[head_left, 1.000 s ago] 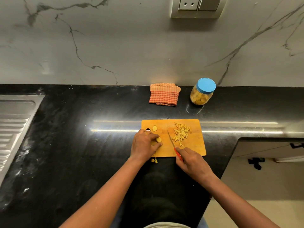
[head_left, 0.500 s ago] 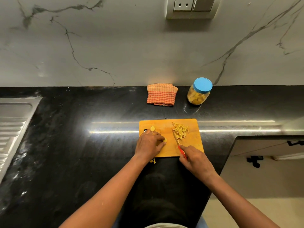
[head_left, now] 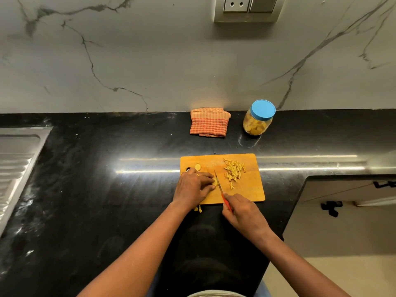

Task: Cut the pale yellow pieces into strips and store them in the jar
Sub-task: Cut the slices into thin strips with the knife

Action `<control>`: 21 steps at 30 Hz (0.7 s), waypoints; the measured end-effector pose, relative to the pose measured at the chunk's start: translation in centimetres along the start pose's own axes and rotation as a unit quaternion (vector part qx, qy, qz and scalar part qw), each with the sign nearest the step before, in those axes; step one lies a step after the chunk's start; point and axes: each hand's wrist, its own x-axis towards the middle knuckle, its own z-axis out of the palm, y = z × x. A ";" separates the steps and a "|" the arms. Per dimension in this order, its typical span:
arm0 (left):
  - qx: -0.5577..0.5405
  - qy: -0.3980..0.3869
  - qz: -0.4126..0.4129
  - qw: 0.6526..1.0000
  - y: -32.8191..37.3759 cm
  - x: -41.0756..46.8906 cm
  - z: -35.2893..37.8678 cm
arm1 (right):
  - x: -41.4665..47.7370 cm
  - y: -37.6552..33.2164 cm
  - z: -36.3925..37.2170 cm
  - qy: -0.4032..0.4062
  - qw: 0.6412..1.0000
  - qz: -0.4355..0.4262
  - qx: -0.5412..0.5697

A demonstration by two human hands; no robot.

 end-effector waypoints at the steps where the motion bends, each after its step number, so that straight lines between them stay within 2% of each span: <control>1: -0.001 0.001 0.002 1.000 0.0 0.0 0.0 | 0.0 0.0 0.0 0.001 1.000 0.000 -0.002; 11: 0.001 -0.001 0.008 1.000 -0.3 0.3 0.2 | 0.2 -0.1 0.1 -0.014 1.000 0.000 -0.013; 16: 0.002 -0.005 0.007 1.000 -0.1 0.2 0.0 | 0.9 -0.2 0.0 -0.053 0.998 -0.007 -0.015; 21: 0.001 -0.002 -0.002 1.000 -0.2 0.3 0.0 | 1.9 0.2 0.6 -0.058 0.996 -0.017 -0.060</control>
